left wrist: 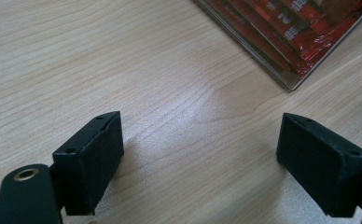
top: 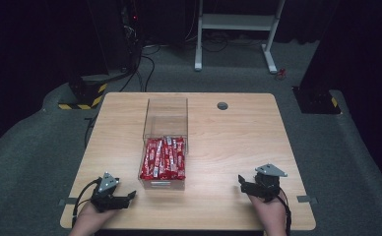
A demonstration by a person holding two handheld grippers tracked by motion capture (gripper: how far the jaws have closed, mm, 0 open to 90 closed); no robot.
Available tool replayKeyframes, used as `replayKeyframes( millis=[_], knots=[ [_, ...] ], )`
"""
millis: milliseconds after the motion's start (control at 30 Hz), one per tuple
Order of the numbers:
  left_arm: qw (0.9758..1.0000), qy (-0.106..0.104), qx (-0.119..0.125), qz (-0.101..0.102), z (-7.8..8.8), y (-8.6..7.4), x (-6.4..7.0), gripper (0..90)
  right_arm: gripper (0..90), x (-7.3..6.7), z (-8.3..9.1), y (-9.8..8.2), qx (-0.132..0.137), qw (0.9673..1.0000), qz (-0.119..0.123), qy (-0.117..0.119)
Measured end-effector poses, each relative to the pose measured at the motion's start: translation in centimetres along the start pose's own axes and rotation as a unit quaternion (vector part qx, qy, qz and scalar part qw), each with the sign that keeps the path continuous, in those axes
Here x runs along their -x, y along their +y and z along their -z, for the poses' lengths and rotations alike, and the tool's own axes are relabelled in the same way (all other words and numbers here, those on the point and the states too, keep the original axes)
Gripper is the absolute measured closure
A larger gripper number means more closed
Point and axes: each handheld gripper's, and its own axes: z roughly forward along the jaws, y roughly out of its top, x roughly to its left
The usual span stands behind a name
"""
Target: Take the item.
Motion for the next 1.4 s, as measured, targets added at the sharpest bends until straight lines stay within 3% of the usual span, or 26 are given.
replayKeyframes(
  millis=[633,1400],
  knots=[
    [1.0000,0.000,0.000,0.000,0.0,0.0,0.0,15.3,13.3,-1.7,0.6,0.7,0.019,0.9995,0.014,0.020],
    [1.0000,0.000,-0.001,-0.001,0.0,0.0,0.0,15.3,13.3,-4.3,0.0,1.2,0.026,0.9980,0.033,0.048]
  ],
)
